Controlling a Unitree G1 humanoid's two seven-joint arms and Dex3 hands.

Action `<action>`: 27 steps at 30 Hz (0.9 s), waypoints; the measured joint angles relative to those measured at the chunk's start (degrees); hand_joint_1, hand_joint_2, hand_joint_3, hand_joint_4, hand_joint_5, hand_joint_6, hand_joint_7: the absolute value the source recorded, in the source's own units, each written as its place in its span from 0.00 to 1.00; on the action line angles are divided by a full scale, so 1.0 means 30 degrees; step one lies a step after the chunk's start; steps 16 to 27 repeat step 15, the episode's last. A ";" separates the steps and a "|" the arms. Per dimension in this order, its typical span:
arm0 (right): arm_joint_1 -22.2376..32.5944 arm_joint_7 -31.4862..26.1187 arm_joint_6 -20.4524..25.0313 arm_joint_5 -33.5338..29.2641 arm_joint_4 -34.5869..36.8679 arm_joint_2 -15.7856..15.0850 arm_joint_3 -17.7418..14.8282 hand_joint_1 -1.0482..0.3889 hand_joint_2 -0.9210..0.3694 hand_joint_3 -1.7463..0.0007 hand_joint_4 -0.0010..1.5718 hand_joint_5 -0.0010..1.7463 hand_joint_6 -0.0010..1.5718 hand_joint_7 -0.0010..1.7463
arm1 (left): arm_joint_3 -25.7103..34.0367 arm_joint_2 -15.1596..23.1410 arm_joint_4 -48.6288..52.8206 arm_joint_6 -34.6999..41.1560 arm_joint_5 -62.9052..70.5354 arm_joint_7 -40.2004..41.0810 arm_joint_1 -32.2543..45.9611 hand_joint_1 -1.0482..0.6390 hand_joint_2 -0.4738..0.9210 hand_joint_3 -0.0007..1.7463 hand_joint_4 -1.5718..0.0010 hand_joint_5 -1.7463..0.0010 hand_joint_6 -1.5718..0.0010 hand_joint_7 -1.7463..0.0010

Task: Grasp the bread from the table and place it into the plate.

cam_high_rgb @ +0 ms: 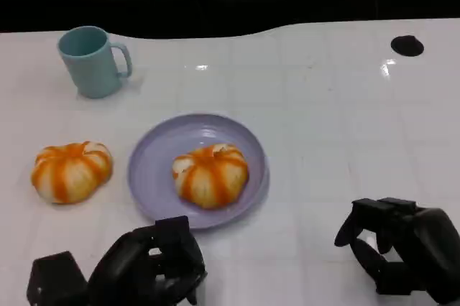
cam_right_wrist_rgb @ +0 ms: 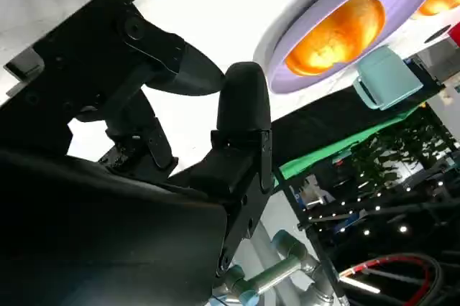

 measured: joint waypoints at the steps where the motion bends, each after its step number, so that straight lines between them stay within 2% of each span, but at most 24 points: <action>1: -0.0089 -0.0117 -0.0010 -0.0079 0.0090 0.0000 0.0024 0.56 0.41 0.30 0.55 1.00 0.51 0.80 | 0.0002 -0.0001 0.0004 0.0005 -0.0118 -0.0038 -0.0003 0.32 0.76 0.43 0.49 0.00 0.51 0.21; 27: -0.0460 -0.0752 -0.0182 -0.0336 0.0727 -0.0001 0.0198 0.56 0.40 0.31 0.56 1.00 0.54 0.77 | 0.0041 0.0104 0.0078 0.0038 -0.0274 -0.0151 -0.0157 0.31 0.78 0.41 0.50 0.00 0.51 0.21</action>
